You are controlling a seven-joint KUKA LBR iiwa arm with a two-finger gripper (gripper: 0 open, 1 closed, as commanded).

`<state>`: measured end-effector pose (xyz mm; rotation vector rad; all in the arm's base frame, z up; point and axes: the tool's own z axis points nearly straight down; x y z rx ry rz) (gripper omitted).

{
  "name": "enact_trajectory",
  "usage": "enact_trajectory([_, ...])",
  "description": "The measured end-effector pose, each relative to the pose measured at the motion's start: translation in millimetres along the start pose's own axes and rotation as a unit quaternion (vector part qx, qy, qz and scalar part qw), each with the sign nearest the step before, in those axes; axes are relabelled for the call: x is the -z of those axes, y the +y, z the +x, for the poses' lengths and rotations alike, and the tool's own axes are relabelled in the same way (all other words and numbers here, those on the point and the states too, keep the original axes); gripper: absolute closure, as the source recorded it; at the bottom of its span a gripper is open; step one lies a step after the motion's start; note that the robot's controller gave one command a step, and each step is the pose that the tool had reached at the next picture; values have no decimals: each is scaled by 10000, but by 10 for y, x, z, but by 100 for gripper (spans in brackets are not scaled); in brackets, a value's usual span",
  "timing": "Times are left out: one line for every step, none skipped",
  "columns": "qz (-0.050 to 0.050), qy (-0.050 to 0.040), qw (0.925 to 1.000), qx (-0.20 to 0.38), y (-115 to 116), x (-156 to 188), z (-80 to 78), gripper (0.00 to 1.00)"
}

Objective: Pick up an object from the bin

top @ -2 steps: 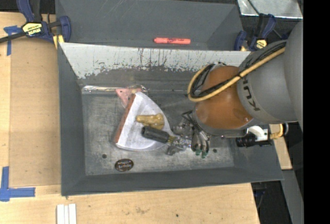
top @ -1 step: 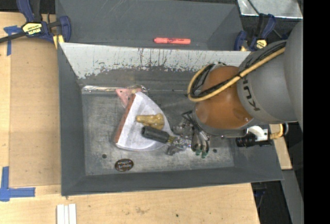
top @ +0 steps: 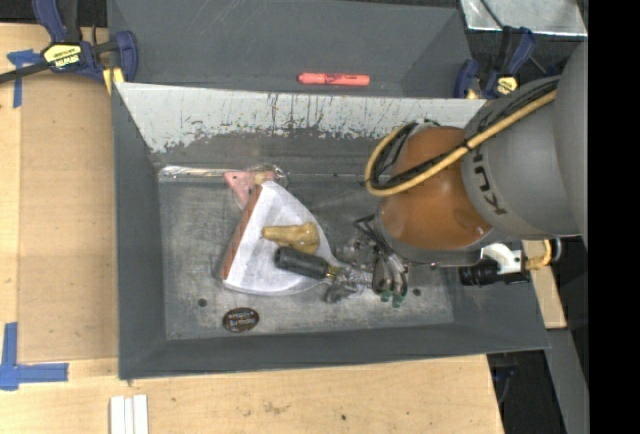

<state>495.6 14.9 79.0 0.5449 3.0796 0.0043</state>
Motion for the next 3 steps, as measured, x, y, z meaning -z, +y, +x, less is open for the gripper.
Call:
enact_trajectory([32,84,10000,11,-12,180,28,100])
enact_trajectory([40,99,9999,14,-12,396,25,100])
enact_trajectory([28,69,10000,15,-9,595,14,100])
